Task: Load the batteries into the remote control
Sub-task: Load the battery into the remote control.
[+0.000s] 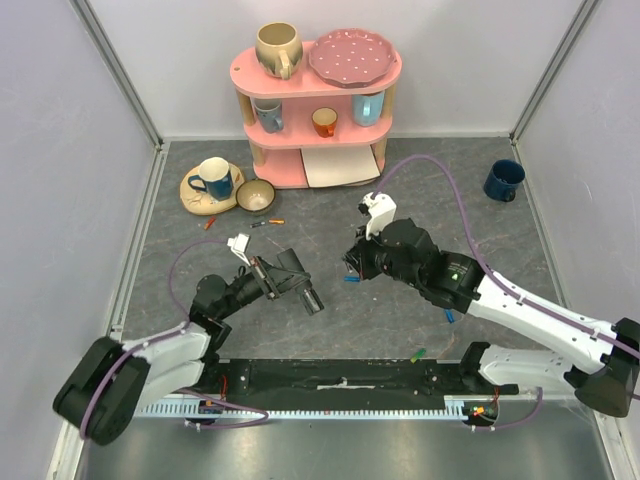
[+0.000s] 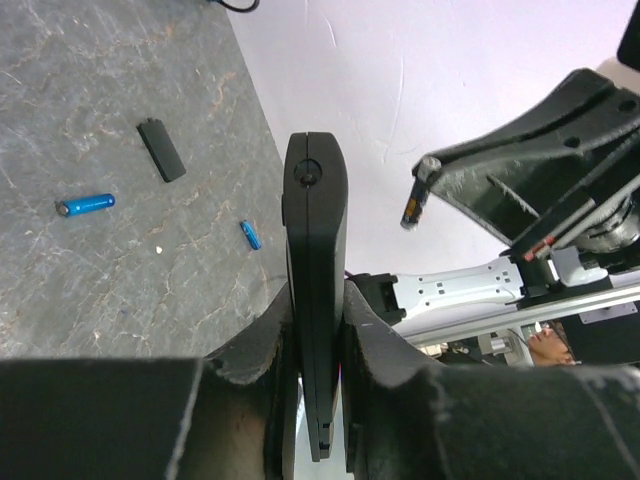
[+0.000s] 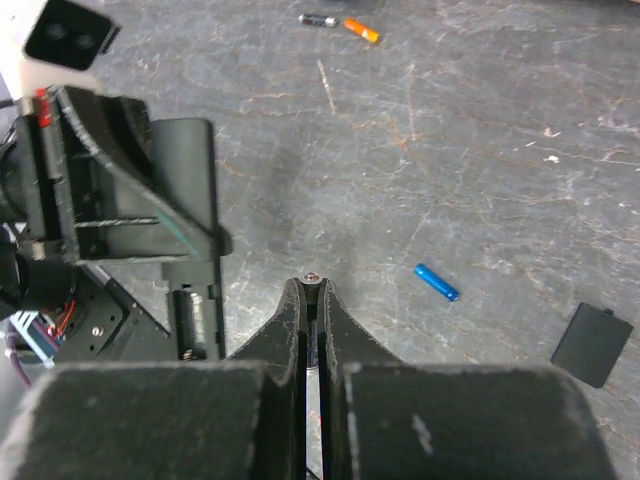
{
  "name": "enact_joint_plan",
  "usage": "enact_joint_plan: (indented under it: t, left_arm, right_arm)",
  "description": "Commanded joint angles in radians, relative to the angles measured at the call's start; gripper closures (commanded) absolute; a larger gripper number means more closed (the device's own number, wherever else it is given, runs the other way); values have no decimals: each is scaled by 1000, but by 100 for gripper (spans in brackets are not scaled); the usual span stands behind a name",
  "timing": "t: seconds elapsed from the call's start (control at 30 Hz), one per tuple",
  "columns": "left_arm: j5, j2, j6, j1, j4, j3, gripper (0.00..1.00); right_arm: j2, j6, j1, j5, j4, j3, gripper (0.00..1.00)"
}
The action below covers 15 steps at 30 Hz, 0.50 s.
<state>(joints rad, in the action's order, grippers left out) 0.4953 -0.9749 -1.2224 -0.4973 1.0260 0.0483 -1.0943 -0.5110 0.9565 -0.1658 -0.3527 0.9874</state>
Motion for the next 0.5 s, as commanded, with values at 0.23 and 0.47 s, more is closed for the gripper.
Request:
enact_joint_plan:
  t: [0.23,0.47]
  left_arm:
    - [-67,-297,-123,-64,414,84,98]
    - [-58,-363,-153,-69,476,111,98]
  right_arm:
    - [-44,-24,165,-78,55,-16,100]
    - [-78,-12,211,-113,115,-24,100]
